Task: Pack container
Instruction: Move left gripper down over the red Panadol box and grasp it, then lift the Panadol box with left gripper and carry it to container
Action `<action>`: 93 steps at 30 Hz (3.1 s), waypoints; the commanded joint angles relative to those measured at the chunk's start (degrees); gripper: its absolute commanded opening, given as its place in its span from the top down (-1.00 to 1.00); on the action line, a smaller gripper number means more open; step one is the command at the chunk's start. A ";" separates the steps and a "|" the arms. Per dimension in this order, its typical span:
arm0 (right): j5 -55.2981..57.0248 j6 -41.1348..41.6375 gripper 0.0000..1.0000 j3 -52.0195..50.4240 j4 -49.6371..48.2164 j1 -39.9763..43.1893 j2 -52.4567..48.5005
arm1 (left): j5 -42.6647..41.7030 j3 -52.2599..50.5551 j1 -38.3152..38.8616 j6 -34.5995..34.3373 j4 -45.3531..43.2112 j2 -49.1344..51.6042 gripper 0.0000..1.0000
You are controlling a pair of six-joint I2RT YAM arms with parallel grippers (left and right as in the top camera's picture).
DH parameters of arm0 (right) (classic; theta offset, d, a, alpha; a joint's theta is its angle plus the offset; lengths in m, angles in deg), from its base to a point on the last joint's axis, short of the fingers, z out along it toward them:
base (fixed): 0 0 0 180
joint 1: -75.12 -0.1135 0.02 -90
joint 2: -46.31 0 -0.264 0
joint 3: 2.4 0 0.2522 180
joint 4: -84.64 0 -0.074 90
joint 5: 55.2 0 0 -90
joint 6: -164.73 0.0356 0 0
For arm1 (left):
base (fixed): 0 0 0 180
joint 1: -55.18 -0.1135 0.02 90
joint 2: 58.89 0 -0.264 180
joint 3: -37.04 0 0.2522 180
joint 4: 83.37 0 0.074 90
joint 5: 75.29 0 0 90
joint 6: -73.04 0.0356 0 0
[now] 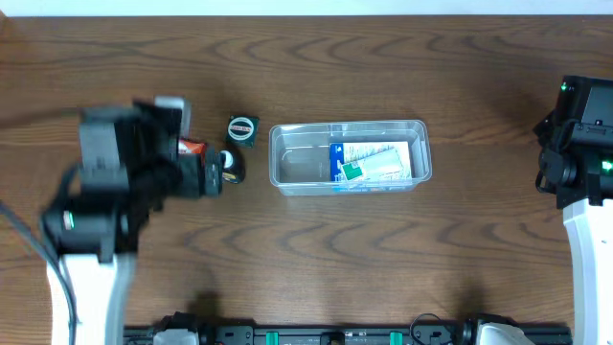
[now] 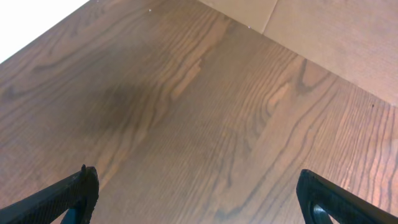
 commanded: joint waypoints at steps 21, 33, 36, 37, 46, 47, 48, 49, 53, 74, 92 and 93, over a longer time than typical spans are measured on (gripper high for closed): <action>1.22 -0.83 -0.99 0.15 0.00 0.44 -0.17 | 5.35 10.47 -11.45 6.49 -3.15 32.89 -0.96; 1.22 -0.83 -0.99 0.15 0.00 0.44 -0.17 | 5.09 9.81 -11.50 6.69 -2.19 44.85 -0.96; 1.22 -0.83 -0.98 0.15 0.00 0.44 -0.17 | 5.11 9.81 -11.50 6.73 -2.21 47.74 -0.96; 1.22 -0.83 -0.98 0.15 0.00 0.44 -0.17 | 5.11 9.79 -11.50 6.73 -2.19 48.92 -0.96; 1.22 -0.83 -0.99 0.15 0.02 0.44 -0.17 | 5.11 9.77 -11.50 7.58 -2.23 55.52 -0.96; 1.25 -0.83 -0.99 0.15 0.00 0.44 -0.17 | 5.14 9.77 -11.50 7.78 -2.40 56.02 -0.96; 1.22 -0.83 -0.99 0.15 0.02 0.44 -0.17 | 5.14 9.77 -11.50 7.78 -2.51 56.35 -0.96; 1.25 -0.83 -0.98 0.15 0.00 0.44 -0.15 | 5.14 9.77 -11.50 7.76 -2.67 56.68 -0.96; 1.22 -0.83 -0.99 0.15 0.00 0.44 -0.17 | 5.14 9.22 -11.50 7.74 -3.91 57.29 -0.97; 1.22 -0.83 -0.98 0.15 0.00 0.44 -0.17 | 5.16 9.55 -11.50 2.03 -5.68 56.43 -0.24; 1.25 -0.83 -0.98 0.15 0.00 0.44 -0.17 | -12.72 27.71 -10.01 -3.96 10.58 41.66 -0.24; 1.22 -0.83 -0.98 0.15 0.02 0.44 -0.17 | -15.34 27.69 -9.60 -4.02 10.23 40.50 -0.23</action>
